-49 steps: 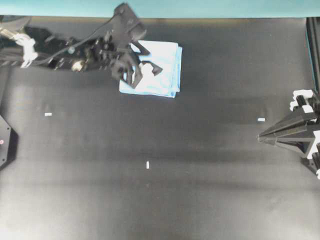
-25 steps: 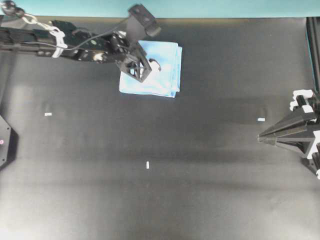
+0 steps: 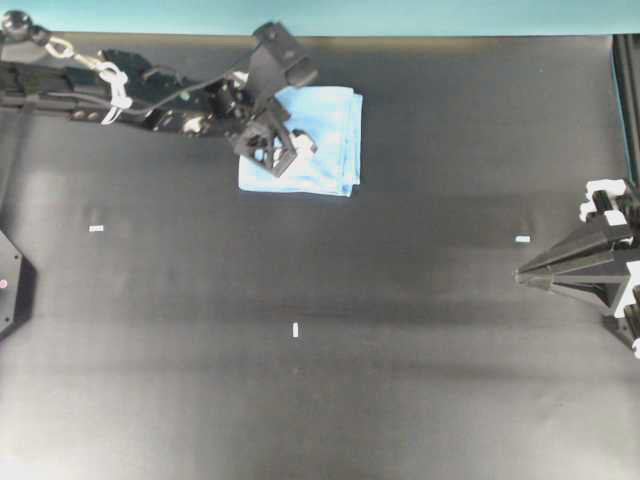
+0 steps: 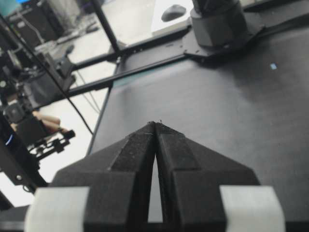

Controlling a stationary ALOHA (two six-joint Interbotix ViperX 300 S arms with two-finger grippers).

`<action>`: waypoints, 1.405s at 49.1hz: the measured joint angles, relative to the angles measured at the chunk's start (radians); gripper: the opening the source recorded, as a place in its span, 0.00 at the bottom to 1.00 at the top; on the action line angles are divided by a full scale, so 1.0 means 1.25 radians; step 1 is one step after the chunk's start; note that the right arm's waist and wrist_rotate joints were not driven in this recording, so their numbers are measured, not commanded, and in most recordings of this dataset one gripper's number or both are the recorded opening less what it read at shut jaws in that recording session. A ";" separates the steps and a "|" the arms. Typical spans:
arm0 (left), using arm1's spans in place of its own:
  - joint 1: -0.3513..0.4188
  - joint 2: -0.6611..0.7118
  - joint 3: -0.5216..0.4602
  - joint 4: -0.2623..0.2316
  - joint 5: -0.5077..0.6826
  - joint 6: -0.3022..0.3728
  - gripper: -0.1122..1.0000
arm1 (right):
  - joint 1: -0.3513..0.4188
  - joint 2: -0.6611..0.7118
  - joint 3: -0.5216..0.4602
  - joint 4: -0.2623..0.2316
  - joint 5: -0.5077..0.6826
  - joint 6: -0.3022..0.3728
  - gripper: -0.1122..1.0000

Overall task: Push a blue cloth with the left arm to wipe the desk.
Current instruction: 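Press the left gripper on the cloth and push it toward the near-left, then keep pushing the blue cloth with the left gripper to the near-left corner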

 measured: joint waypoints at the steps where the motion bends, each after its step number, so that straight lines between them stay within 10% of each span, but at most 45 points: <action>1: -0.002 -0.002 0.006 0.001 -0.001 0.002 0.89 | 0.000 0.000 0.000 0.001 0.001 0.001 0.10; 25: -0.080 -0.077 0.141 0.001 -0.066 0.038 0.89 | 0.000 -0.012 -0.001 0.001 0.001 0.000 0.10; 69: -0.399 -0.227 0.379 0.004 -0.107 0.037 0.89 | 0.000 -0.026 -0.001 0.001 0.002 0.000 0.10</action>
